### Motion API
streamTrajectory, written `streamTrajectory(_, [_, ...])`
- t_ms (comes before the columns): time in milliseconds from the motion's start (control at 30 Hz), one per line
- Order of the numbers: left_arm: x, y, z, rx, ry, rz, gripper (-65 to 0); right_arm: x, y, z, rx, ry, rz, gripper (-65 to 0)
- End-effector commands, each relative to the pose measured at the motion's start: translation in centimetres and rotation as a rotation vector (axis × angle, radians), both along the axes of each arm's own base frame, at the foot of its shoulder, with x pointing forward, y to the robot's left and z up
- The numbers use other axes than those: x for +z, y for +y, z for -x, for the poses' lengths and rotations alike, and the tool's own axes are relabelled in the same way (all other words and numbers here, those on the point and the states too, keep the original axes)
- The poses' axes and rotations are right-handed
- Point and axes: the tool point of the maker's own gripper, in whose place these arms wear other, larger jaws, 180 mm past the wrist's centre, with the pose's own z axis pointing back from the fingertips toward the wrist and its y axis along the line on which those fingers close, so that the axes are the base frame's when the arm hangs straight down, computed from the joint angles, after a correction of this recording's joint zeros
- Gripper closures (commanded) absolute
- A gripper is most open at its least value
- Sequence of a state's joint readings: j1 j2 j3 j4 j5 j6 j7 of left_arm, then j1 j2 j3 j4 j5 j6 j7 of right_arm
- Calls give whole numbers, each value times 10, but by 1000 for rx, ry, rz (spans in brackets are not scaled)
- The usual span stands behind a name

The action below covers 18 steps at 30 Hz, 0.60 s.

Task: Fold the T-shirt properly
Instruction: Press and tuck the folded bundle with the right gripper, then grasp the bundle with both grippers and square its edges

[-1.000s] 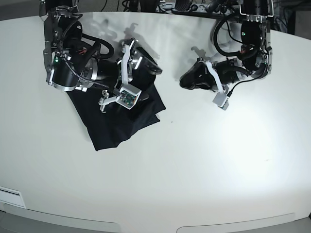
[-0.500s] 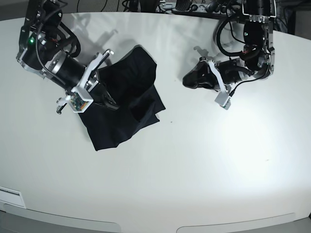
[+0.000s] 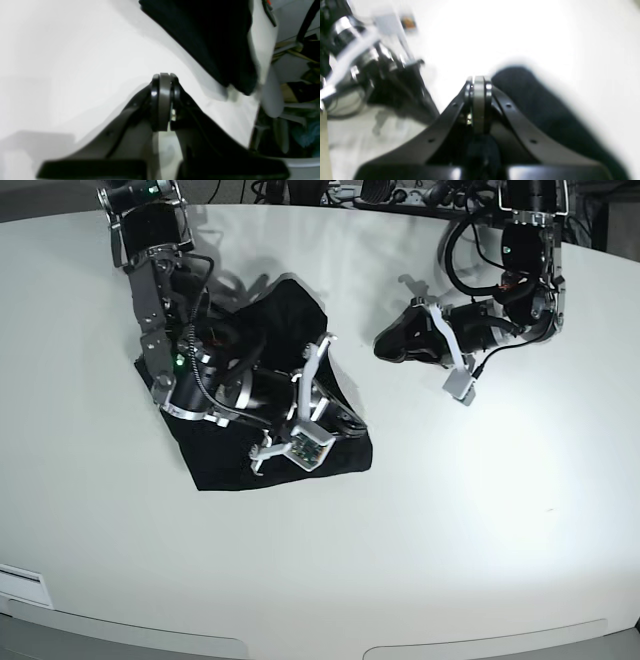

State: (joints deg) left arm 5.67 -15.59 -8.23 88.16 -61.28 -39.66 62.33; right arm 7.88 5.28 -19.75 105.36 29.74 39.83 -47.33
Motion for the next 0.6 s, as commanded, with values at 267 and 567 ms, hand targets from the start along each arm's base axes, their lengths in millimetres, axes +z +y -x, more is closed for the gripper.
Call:
streamTrajectory(267, [66,-24,3,-126,-49,264,0,6,-43,-34,-128,-76,100,0])
streamTrajectory(567, [69,-84,13,-276,-68,266,0,1,-111,-72,-218,-126,195,0])
